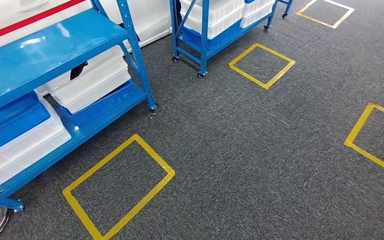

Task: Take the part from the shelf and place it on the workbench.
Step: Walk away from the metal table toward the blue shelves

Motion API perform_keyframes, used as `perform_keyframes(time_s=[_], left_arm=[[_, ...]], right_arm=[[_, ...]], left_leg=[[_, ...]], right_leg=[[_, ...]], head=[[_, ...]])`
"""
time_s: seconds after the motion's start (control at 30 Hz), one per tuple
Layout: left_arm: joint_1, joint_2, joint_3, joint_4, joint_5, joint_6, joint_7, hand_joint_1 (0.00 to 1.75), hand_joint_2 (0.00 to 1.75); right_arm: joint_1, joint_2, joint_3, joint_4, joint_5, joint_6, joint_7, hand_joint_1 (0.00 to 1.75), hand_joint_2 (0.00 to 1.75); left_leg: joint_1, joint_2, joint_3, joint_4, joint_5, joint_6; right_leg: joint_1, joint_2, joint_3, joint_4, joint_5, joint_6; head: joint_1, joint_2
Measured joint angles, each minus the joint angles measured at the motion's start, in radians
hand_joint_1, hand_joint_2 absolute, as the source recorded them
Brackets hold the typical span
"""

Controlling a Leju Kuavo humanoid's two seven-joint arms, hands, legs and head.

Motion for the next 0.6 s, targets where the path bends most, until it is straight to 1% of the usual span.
perform_keyframes(time_s=[0.03,0.07,0.1,0.13,0.17,0.2,0.23,0.27,0.3,0.33,0.37,0.4,0.43,0.47,0.5,0.53,0.57,0.6], left_arm=[[0.001,0.0,0.0,0.0,-0.002,0.0,0.0,0.0,0.0],[0.001,0.0,0.0,0.0,-0.003,0.0,-0.001,0.0,0.0],[0.0,0.0,0.0,0.0,-0.005,0.0,-0.002,0.0,0.0],[-0.001,0.0,0.0,0.0,-0.005,0.0,-0.003,0.0,0.0],[-0.001,0.001,0.0,0.0,-0.006,0.0,-0.003,0.0,0.0],[0.0,0.001,0.0,0.0,-0.006,0.0,-0.004,0.0,0.0],[0.002,0.001,0.0,0.0,-0.006,0.0,-0.004,0.0,0.0],[0.003,0.001,0.0,0.0,-0.006,0.0,-0.005,0.0,0.0],[0.002,0.001,0.0,0.0,-0.006,0.0,-0.005,0.0,0.0],[0.0,0.001,0.0,0.0,-0.006,0.0,-0.006,0.0,0.0],[-0.003,0.001,0.0,0.0,-0.006,0.0,-0.007,0.0,0.0],[-0.004,0.001,0.0,0.0,-0.006,0.0,-0.008,0.0,0.0],[-0.005,0.001,0.0,0.0,-0.006,0.0,-0.01,0.0,0.0],[-0.005,0.001,0.0,0.0,-0.006,0.0,-0.011,0.0,0.0],[-0.004,0.0,0.0,0.0,-0.006,0.0,-0.011,0.0,0.0],[-0.004,0.0,0.0,0.0,-0.006,0.0,-0.012,0.0,0.0],[-0.004,0.0,0.0,0.0,-0.006,0.0,-0.012,0.0,0.0],[-0.005,-0.001,0.0,0.0,-0.006,0.0,-0.013,0.0,0.0]], right_arm=[[-0.001,0.0,-0.001,0.0,0.001,0.0,0.0,0.0,0.0],[-0.001,0.0,-0.002,0.0,0.001,0.0,0.0,0.0,0.0],[-0.001,0.0,-0.003,0.0,0.003,0.0,0.0,0.0,0.0],[-0.002,0.001,-0.004,0.0,0.004,0.0,0.0,0.0,0.0],[-0.005,0.001,-0.004,0.0,0.005,0.0,0.0,0.0,0.0],[-0.008,0.001,-0.004,0.0,0.007,0.0,0.0,0.0,0.0],[-0.011,0.001,-0.004,0.0,0.008,0.0,0.0,0.0,0.0],[-0.013,0.001,-0.004,0.0,0.009,0.001,-0.001,0.0,0.0],[-0.013,0.001,-0.004,0.0,0.009,0.001,-0.001,0.0,0.0],[-0.012,0.001,-0.004,0.0,0.01,0.001,-0.002,0.0,0.0],[-0.011,0.001,-0.004,0.0,0.01,0.001,-0.002,0.0,0.0],[-0.009,0.001,-0.004,0.0,0.011,0.002,-0.002,0.0,0.0],[-0.008,0.001,-0.004,0.0,0.011,0.002,-0.002,0.0,0.0],[-0.007,0.001,-0.004,0.0,0.012,0.002,-0.002,0.0,0.0],[-0.007,0.001,-0.004,0.0,0.013,0.002,-0.002,0.0,0.0],[-0.006,0.001,-0.004,0.0,0.013,0.001,-0.002,0.0,0.0],[-0.004,0.0,-0.005,0.0,0.013,0.001,-0.002,0.0,0.0],[-0.003,0.0,-0.006,0.0,0.013,0.001,-0.001,0.0,0.0]], left_leg=[[0.0,0.017,0.038,-0.069,0.036,0.002],[-0.004,0.042,0.074,-0.138,0.063,0.006],[-0.008,0.062,0.102,-0.189,0.081,0.013],[-0.012,0.075,0.115,-0.216,0.086,0.02],[-0.016,0.075,0.115,-0.222,0.083,0.027],[-0.016,0.062,0.113,-0.224,0.085,0.034],[-0.015,0.051,0.115,-0.229,0.087,0.04],[-0.013,0.039,0.118,-0.235,0.09,0.048],[-0.01,0.027,0.121,-0.241,0.095,0.055],[-0.008,0.016,0.123,-0.244,0.098,0.061],[-0.008,0.003,0.122,-0.245,0.1,0.064],[-0.009,-0.01,0.12,-0.245,0.101,0.066],[-0.009,-0.025,0.12,-0.245,0.101,0.067],[-0.01,-0.042,0.121,-0.244,0.101,0.066],[-0.01,-0.058,0.123,-0.243,0.101,0.066],[-0.009,-0.074,0.124,-0.241,0.1,0.064],[-0.01,-0.088,0.123,-0.238,0.099,0.061],[-0.01,-0.103,0.12,-0.235,0.097,0.056]], right_leg=[[0.0,-0.013,0.005,0.0,-0.004,0.003],[0.003,-0.026,0.01,0.001,-0.009,0.008],[0.005,-0.037,0.015,0.002,-0.013,0.014],[0.007,-0.047,0.018,0.003,-0.017,0.019],[0.008,-0.056,0.021,0.003,-0.019,0.024],[0.008,-0.065,0.025,0.001,-0.02,0.028],[0.005,-0.065,0.029,0.002,-0.024,0.034],[0.003,-0.047,0.028,0.012,-0.035,0.039],[0.001,-0.019,0.017,0.041,-0.056,0.043],[-0.002,0.015,-0.005,0.09,-0.085,0.046],[-0.002,0.044,-0.039,0.156,-0.118,0.047],[-0.003,0.056,-0.074,0.221,-0.142,0.048],[-0.003,0.06,-0.1,0.265,-0.149,0.049],[-0.003,0.063,-0.112,0.276,-0.135,0.049],[-0.004,0.065,-0.106,0.248,-0.103,0.048],[-0.005,0.076,-0.085,0.188,-0.059,0.045],[-0.007,0.101,-0.06,0.121,-0.023,0.042],[-0.008,0.123,-0.04,0.067,0.002,0.04]], head=[[0.0,0.0],[0.0,0.0],[0.001,0.0],[0.002,0.0],[0.003,0.0],[0.004,0.0],[0.004,0.0],[0.006,0.0],[0.008,0.0],[0.011,0.0],[0.014,0.0],[0.015,0.0],[0.015,0.0],[0.015,0.0],[0.015,0.0],[0.016,0.0],[0.016,0.0],[0.016,0.0]])
